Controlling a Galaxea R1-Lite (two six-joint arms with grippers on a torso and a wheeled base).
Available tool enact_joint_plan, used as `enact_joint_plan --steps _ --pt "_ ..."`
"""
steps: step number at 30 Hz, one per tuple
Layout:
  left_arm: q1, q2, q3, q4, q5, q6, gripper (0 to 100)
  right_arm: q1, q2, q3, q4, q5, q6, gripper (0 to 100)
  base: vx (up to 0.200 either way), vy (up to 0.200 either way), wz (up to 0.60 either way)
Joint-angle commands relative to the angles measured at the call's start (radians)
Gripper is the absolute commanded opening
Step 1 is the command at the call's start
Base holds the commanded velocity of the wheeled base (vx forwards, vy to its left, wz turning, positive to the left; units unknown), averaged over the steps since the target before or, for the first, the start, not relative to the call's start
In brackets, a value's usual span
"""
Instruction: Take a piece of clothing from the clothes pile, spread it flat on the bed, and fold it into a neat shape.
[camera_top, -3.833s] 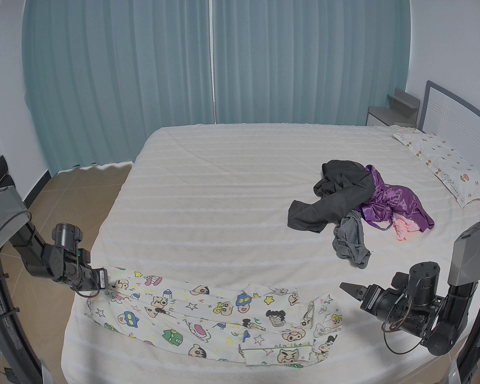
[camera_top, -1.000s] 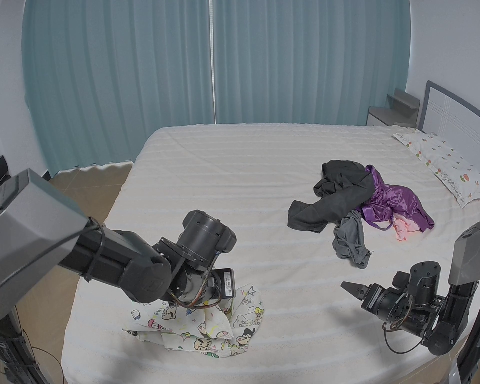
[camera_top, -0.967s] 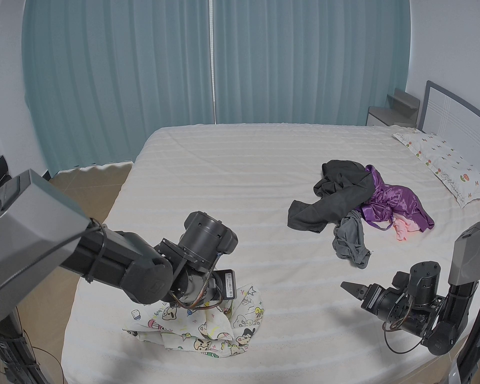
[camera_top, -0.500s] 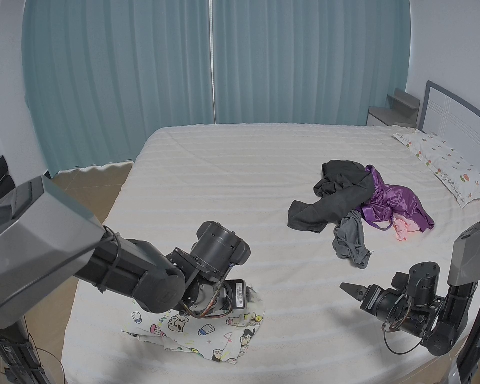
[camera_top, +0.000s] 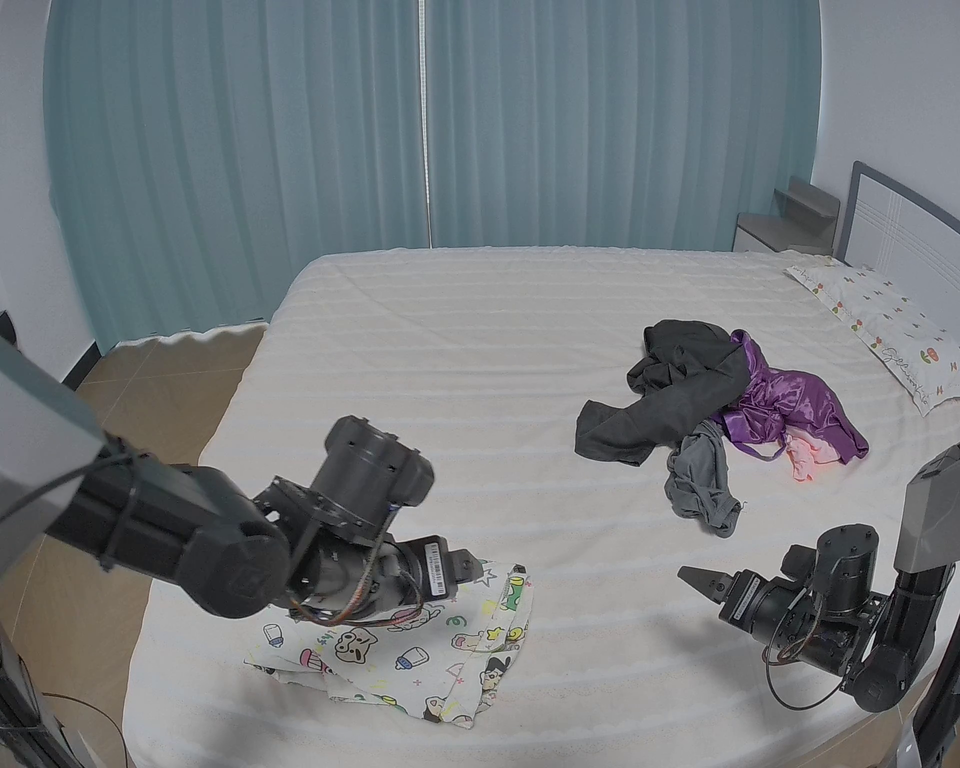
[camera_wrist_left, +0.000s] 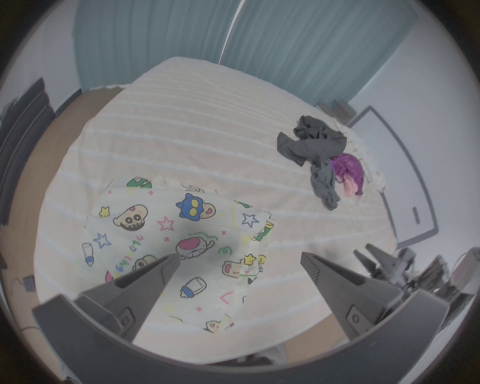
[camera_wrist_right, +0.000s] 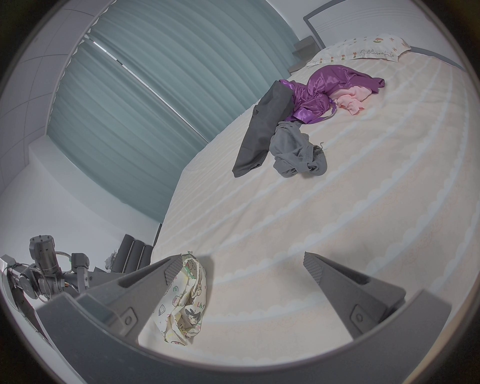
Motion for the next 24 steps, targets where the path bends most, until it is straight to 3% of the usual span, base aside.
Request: enact_joint_plan --steps 1,7,15,21,24 --pt "0.087 -0.167 0.17 -0.071 -0.087 -0.057 100 0.006 0.005 0.018 -0.018 0.0 0.004 100 0.0 0.0 0.0" --pt "0.142 -0.207 0.319 -0.191 -0.168 -0.106 100 0.018 0.021 0.018 -0.018 -0.001 0.004 100 -0.133 0.0 0.0" --pt "0.294 -0.19 0.426 -0.439 -0.368 -0.17 100 0.032 0.048 0.018 -0.018 -0.009 0.004 100 0.0 0.0 0.0" --pt "0.308 -0.171 0.454 -0.508 -0.386 -0.176 100 0.041 0.049 0.018 -0.018 -0.011 0.004 100 0.0 0.0 0.0" --pt "0.308 -0.166 0.454 -0.508 -0.385 -0.176 100 0.043 0.049 0.018 -0.018 -0.011 0.004 100 0.0 0.2 0.0"
